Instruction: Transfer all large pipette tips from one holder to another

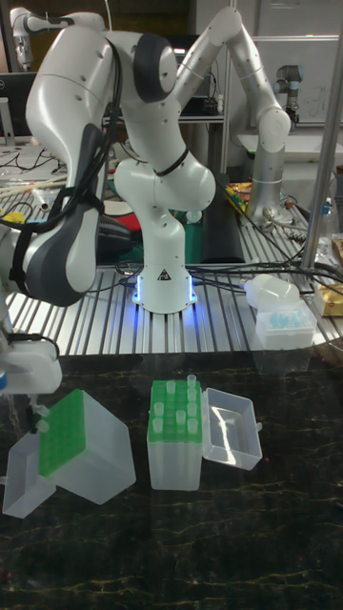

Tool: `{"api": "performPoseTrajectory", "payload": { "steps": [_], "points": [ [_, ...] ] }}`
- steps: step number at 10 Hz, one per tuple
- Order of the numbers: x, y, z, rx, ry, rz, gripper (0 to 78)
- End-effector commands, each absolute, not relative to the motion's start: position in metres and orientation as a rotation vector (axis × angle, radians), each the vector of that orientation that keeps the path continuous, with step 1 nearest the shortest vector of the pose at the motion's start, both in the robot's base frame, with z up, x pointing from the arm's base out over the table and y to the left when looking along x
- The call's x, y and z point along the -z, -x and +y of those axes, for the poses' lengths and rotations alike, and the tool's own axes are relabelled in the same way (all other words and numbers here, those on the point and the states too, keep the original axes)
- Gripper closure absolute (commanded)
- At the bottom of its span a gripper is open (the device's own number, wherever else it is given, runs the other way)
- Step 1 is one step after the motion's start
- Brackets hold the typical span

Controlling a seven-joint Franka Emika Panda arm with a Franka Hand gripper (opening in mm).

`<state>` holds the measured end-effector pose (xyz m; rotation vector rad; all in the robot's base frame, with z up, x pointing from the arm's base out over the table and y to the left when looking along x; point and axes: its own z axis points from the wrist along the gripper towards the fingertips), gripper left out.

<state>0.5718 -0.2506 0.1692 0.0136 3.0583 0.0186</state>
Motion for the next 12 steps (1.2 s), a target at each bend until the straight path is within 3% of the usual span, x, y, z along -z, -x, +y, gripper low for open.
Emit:
{"api": "performPoseTrajectory", "payload": {
  "steps": [1,12],
  "points": [
    [-0.178,-0.570,-0.243,-0.015,-0.041,3.058,0.1],
    [-0.210,-0.549,-0.194,-0.016,-0.213,3.081,0.1]
  ]
}}
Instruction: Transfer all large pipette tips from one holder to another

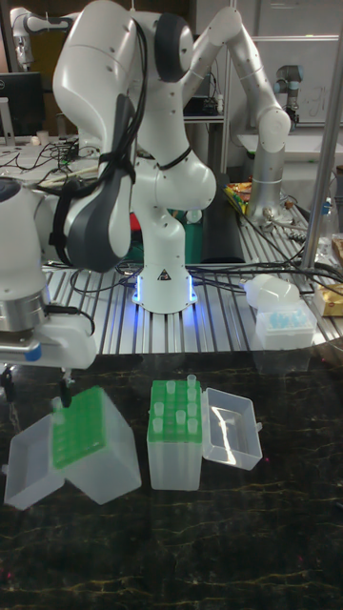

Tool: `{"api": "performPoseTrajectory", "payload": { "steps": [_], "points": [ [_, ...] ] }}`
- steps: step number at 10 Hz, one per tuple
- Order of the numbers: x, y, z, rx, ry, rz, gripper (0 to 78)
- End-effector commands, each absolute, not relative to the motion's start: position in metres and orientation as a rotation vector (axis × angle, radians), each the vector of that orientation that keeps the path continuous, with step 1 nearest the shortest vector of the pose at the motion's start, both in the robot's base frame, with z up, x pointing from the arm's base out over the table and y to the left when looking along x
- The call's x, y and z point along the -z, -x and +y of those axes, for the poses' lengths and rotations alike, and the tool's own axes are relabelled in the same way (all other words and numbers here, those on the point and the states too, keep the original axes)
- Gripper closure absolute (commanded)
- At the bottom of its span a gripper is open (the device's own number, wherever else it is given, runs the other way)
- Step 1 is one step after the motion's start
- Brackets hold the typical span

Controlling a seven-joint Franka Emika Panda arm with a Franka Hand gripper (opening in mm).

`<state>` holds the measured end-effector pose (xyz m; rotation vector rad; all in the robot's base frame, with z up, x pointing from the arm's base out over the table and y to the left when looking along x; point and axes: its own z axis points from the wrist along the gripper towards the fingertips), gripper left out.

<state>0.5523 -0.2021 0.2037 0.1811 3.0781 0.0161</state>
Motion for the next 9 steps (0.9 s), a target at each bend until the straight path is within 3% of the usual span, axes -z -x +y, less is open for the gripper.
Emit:
{"api": "performPoseTrajectory", "payload": {
  "steps": [1,9],
  "points": [
    [-0.212,-0.547,-0.190,-0.014,-0.222,3.088,0.1],
    [-0.211,-0.565,-0.229,0.024,-0.064,3.094,0.1]
  ]
}}
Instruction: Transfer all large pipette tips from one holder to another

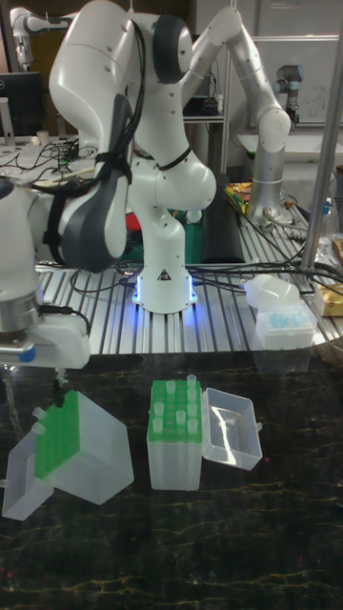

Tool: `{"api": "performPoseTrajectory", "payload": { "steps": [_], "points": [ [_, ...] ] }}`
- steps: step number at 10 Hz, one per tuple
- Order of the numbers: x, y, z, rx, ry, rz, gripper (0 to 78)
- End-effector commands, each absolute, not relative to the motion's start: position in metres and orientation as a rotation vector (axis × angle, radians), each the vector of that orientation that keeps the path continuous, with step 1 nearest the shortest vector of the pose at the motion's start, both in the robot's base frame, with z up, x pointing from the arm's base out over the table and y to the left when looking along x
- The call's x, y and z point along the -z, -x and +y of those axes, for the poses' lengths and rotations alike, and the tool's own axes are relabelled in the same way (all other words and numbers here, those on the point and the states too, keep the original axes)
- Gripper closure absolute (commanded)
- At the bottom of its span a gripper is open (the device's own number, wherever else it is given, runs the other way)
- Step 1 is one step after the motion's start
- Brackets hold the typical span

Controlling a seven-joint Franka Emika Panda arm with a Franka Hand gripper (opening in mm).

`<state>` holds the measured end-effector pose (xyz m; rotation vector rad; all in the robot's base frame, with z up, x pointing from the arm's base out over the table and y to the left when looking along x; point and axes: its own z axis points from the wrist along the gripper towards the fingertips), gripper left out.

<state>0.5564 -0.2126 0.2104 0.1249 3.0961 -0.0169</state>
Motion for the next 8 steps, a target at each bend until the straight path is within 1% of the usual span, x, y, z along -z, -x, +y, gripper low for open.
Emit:
{"api": "performPoseTrajectory", "payload": {
  "steps": [1,5,8],
  "points": [
    [-0.210,-0.566,-0.230,0.026,-0.060,3.093,0.1],
    [-0.198,-0.575,-0.258,0.038,0.037,3.078,0.1],
    [-0.188,-0.577,-0.261,0.039,0.047,3.059,0.1]
  ]
}}
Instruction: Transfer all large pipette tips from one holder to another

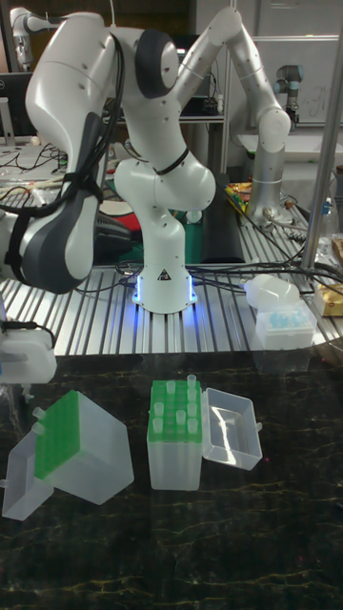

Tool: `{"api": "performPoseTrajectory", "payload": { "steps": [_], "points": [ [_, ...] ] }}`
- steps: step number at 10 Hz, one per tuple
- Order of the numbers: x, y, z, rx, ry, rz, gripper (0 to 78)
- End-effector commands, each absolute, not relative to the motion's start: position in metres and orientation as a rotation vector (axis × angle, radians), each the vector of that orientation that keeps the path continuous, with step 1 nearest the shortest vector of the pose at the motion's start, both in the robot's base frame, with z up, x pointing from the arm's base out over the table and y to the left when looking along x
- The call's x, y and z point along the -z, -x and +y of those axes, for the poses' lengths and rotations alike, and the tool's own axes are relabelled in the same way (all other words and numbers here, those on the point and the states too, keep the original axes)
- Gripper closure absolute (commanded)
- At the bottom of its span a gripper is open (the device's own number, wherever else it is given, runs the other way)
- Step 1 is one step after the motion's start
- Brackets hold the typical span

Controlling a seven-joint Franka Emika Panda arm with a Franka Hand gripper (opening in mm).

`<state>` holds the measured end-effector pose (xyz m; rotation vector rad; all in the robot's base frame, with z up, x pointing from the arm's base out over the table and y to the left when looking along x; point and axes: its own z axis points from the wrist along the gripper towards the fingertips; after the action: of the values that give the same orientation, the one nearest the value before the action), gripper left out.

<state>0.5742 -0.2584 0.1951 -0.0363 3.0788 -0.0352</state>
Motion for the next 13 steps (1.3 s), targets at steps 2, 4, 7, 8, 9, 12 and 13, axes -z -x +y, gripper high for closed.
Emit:
{"api": "performPoseTrajectory", "payload": {
  "steps": [2,4,7,8,9,12,13],
  "points": [
    [-0.179,-0.578,-0.263,0.040,0.060,3.047,0.1],
    [-0.176,-0.578,-0.263,0.037,0.059,3.042,0.1],
    [-0.168,-0.578,-0.263,0.017,0.057,3.041,0.1],
    [-0.167,-0.578,-0.263,0.013,0.058,3.042,0.1],
    [-0.167,-0.577,-0.263,-0.018,0.053,3.054,0.1],
    [-0.170,-0.574,-0.254,-0.073,0.011,3.065,0.1],
    [-0.171,-0.573,-0.252,-0.075,0.004,3.065,0.1]
  ]
}}
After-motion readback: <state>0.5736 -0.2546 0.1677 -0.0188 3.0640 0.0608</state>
